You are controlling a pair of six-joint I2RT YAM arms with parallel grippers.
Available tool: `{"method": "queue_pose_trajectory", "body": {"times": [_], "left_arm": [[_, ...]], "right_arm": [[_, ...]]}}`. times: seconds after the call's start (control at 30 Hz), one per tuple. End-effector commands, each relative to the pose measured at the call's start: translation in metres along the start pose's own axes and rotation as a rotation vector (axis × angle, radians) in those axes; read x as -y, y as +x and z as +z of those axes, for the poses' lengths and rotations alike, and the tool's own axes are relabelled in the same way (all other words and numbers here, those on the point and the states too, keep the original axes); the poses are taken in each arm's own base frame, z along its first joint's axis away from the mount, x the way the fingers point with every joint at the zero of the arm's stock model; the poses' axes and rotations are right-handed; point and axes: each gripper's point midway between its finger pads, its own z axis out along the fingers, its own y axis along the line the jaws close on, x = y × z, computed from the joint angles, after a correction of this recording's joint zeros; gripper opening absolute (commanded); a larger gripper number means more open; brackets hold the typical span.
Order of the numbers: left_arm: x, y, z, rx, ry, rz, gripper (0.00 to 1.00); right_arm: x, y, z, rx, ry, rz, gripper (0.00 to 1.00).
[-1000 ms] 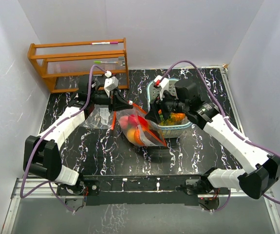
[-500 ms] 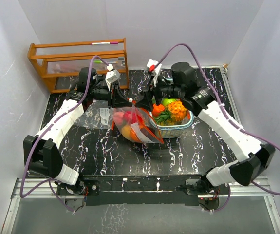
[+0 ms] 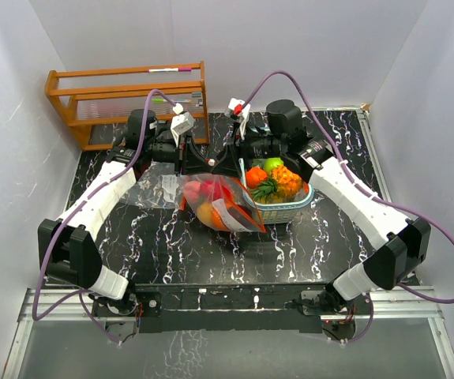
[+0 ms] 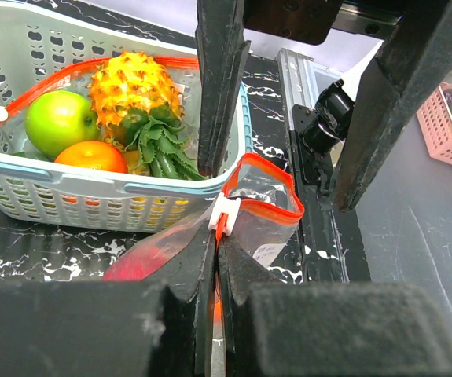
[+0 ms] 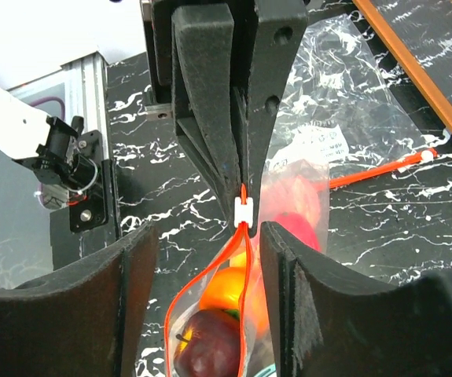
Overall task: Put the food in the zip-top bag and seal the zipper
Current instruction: Zip the zipper food storage bag at the center of the board.
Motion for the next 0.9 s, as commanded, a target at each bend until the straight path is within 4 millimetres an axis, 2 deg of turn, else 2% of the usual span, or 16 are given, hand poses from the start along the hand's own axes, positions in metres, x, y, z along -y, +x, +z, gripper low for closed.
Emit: {"method": "queue_pose_trajectory", "body": {"times": [0.0,0.2,0.4,0.53,0.7,0.87], "left_arm": [[0.013,-0.010,-0.001,0.017,0.037,0.034,0.00],[0.015,-0.012,-0.002,0.022,0.041,0.040,0.00],[0.016,-0.012,-0.002,0.026,0.042,0.039,0.00],[0.017,-0.013,-0.001,0.028,0.044,0.041,0.00],[0.016,-0.011,-0.001,0.030,0.043,0.036,0.00],[0.015,-0.011,-0.001,0.027,0.030,0.037,0.00]], "right_arm": [[-0.004,-0.037,0.001,0.100,-0.030,-0.058,0.54],[0.006,-0.031,0.013,0.079,-0.006,-0.036,0.52],[0.011,-0.032,0.015,0.082,0.027,-0.032,0.51],[0.012,-0.032,0.015,0.087,0.038,-0.025,0.40],[0.013,-0.032,0.016,0.088,0.037,-0.016,0.19],[0.016,-0.027,0.010,0.080,0.084,-0.011,0.14]]}}
